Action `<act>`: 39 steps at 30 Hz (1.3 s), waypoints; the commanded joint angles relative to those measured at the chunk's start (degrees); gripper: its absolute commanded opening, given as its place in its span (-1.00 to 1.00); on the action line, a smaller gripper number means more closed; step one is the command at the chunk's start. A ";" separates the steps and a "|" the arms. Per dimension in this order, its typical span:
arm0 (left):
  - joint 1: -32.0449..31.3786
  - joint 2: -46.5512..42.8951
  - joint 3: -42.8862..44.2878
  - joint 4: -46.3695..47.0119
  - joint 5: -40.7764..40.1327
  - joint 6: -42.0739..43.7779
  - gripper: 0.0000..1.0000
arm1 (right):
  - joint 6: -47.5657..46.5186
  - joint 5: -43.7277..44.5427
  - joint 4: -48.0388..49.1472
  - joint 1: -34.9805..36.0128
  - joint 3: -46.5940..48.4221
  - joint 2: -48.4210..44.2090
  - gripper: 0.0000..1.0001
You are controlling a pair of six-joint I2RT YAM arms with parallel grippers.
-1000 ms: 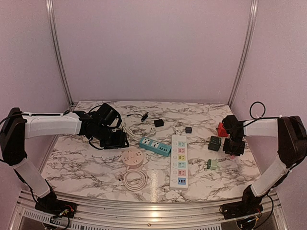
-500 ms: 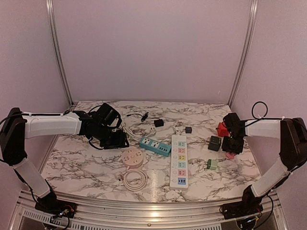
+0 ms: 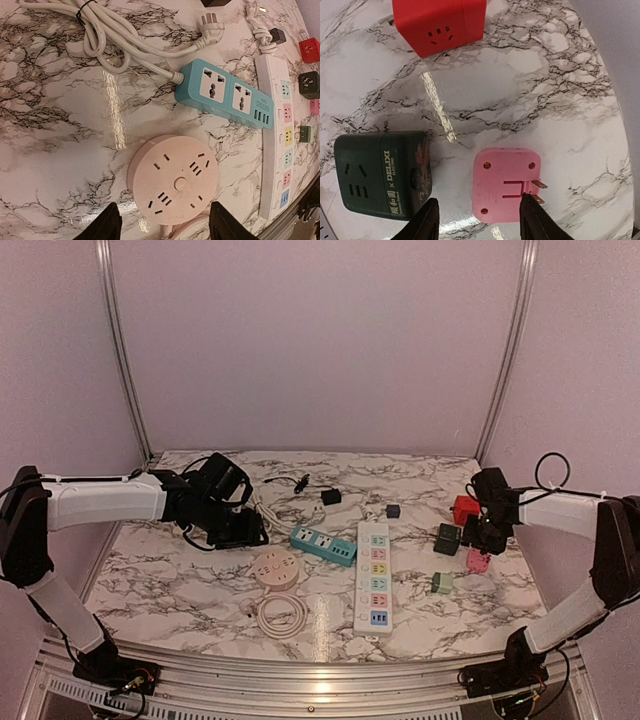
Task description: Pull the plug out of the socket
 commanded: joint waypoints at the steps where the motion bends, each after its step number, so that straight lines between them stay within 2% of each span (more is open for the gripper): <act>1: 0.37 -3.48 0.91 -1.41 -2.13 0.29 0.27 | -1.65 -2.16 2.02 -0.36 -0.01 -4.14 0.10; 10: 1.20 -9.44 3.00 -2.41 -9.02 2.09 0.58 | -5.22 -7.46 5.48 0.23 1.58 -13.30 0.61; 12: 1.42 -11.20 3.44 -2.49 -11.10 2.74 0.70 | -5.88 -7.08 6.31 1.43 2.45 -14.78 0.68; 13: 1.55 -12.26 3.71 -2.50 -12.27 3.05 0.90 | -6.14 -6.34 6.59 2.41 2.98 -15.36 0.71; 14: 1.68 -13.29 3.97 -2.50 -13.48 3.37 0.97 | -6.37 -5.56 6.83 3.37 3.65 -15.85 0.74; 19: 2.26 -18.67 4.51 -1.71 -19.26 5.05 0.98 | -7.25 -1.41 8.43 8.53 6.83 -17.25 0.96; 25: 3.29 -24.87 3.06 -0.08 -26.82 6.33 0.98 | -8.63 2.84 15.66 10.88 5.73 -21.28 0.97; 27: 4.16 -27.24 0.77 1.73 -29.98 6.71 0.98 | -10.59 3.57 21.30 10.98 2.67 -23.22 0.97; 32: 8.59 -31.46 -6.08 6.84 -34.99 8.30 0.98 | -18.88 4.26 43.67 10.98 -11.30 -29.09 0.97; 35: 10.60 -33.58 -11.92 13.66 -37.03 13.53 0.98 | -21.94 4.81 49.41 9.41 -14.76 -29.74 0.97; 39: 13.55 -37.80 -22.71 25.66 -38.23 20.20 0.98 | -23.58 3.68 56.71 2.57 -19.47 -28.42 0.97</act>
